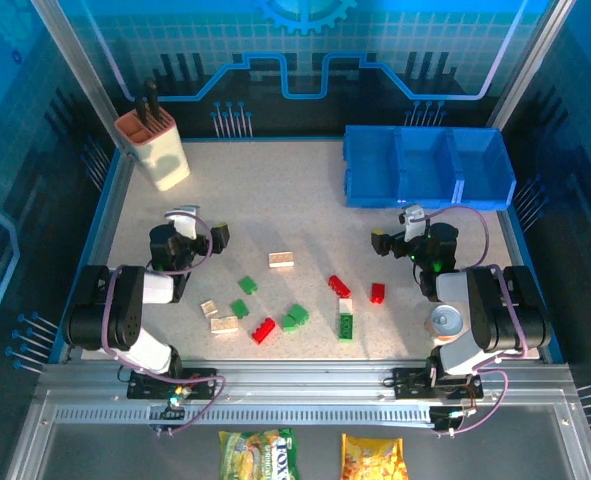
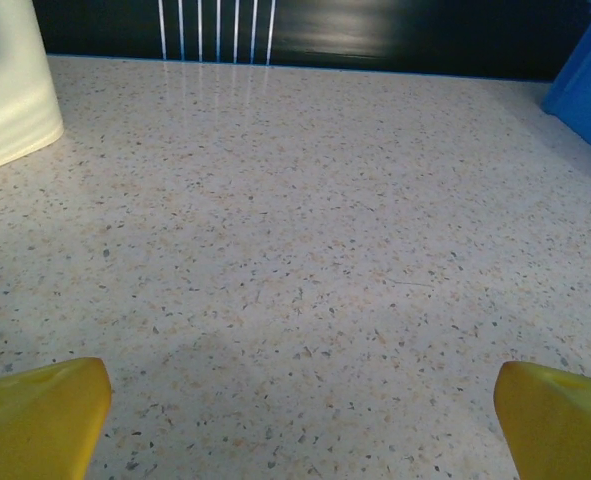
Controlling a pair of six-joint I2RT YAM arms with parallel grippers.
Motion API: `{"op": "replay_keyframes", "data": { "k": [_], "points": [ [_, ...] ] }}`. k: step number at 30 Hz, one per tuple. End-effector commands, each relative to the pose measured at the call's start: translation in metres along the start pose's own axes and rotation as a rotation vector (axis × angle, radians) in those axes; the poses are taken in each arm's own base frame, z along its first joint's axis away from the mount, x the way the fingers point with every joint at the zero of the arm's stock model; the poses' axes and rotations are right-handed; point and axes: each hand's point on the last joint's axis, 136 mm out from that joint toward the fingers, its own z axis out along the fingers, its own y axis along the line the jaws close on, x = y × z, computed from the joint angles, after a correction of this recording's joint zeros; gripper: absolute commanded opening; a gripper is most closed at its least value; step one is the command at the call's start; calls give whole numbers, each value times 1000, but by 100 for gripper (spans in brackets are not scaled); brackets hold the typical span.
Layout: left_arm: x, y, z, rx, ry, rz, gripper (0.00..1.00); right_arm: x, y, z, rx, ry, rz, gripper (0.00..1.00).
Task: Sort the legos into containers by color
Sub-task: Move the container to the top-center of the table.
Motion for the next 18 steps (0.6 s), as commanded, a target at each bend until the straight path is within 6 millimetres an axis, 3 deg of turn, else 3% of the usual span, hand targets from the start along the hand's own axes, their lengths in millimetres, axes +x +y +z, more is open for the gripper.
{"op": "replay_keyframes", "data": {
  "k": [1, 11, 18],
  "points": [
    [-3, 5, 0, -23, -20, -4, 99, -4, -3, -2, 8, -26, -23, 100],
    [-24, 11, -11, -104, 28, -54, 99, -21, 4, -12, 54, -16, -70, 100],
    [-33, 16, -23, -238, 121, -84, 99, -36, -12, -17, 140, 72, -12, 100]
  ]
}}
